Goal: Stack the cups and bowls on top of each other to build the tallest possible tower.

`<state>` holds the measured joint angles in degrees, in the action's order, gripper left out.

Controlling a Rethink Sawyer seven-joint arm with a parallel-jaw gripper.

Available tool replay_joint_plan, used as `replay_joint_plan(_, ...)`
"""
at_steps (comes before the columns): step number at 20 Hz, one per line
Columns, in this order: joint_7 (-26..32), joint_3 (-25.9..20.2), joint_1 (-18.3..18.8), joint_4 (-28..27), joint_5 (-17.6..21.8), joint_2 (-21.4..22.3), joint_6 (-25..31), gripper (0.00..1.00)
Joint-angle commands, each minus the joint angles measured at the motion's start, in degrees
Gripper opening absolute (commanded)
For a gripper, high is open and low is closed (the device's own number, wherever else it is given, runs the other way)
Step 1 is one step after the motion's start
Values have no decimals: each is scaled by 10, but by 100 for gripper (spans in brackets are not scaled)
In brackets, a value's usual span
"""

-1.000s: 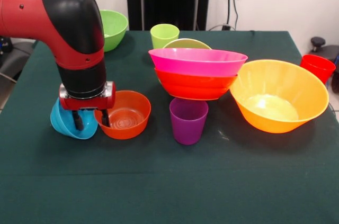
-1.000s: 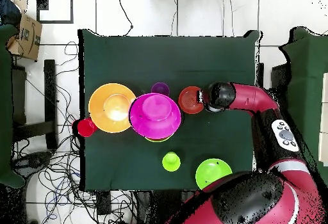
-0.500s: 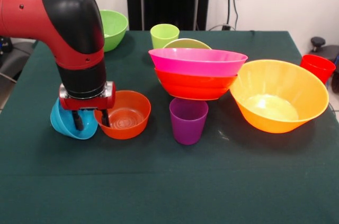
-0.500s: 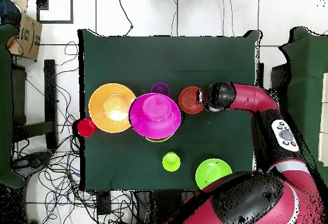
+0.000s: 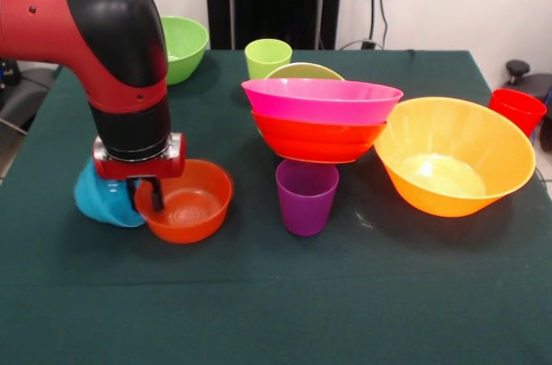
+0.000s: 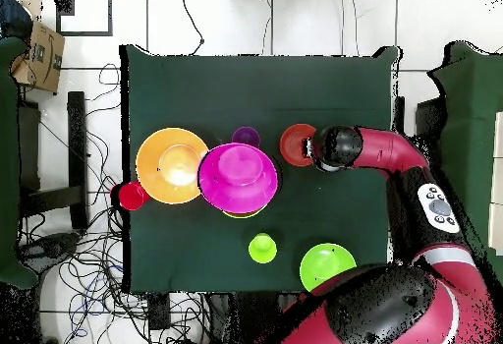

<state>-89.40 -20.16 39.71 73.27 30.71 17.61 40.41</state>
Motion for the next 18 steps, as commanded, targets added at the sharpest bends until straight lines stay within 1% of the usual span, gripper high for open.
replay_joint_plan(1,101,-15,0,-12,77,-72,-59,0)
replay_joint_plan(14,106,-21,3,-8,72,-74,-52,0)
replay_joint_plan(16,108,-24,6,2,70,-66,-50,0)
replay_joint_plan(18,98,-19,5,20,66,-46,-44,0)
